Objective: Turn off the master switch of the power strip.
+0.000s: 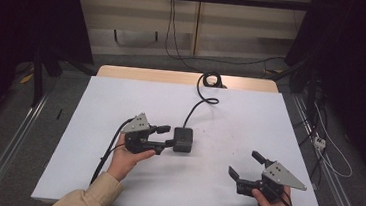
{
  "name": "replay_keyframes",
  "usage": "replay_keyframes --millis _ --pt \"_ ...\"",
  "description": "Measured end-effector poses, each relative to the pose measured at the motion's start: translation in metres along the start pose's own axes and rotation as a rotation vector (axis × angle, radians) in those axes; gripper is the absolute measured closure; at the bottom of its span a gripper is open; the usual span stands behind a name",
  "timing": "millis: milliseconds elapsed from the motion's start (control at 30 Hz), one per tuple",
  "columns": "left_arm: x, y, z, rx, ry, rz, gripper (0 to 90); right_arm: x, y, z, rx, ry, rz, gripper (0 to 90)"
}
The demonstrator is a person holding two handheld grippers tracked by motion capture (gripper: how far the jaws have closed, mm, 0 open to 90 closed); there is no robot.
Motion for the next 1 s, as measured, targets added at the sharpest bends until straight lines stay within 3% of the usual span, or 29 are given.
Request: replay_keyframes --millis 233,467,1000 --pt "0.004 0.000 0.000 -0.008 0.010 0.008 48.1 0.000 0.000 0.000 -0.002 -0.001 0.000 4.7" --pt "0.005 -0.001 0.002 -0.027 0.007 0.014 57.8 0.000 0.000 0.000 -0.003 -0.001 0.001 4.7" --pt "0.019 -0.005 0.000 -0.012 0.017 0.054 70.9 0.000 0.000 -0.001 -0.001 -0.001 -0.003 4.9"
Point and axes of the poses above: each handheld gripper's, and its own axes: x roughly forward along the jaws, y roughly out of its underside, z roughly to its left, the point moved 4 cm from there along x, roughly forward along the jaws, and after that the axes turned 4 degrees about y, right-handed, at the moved point
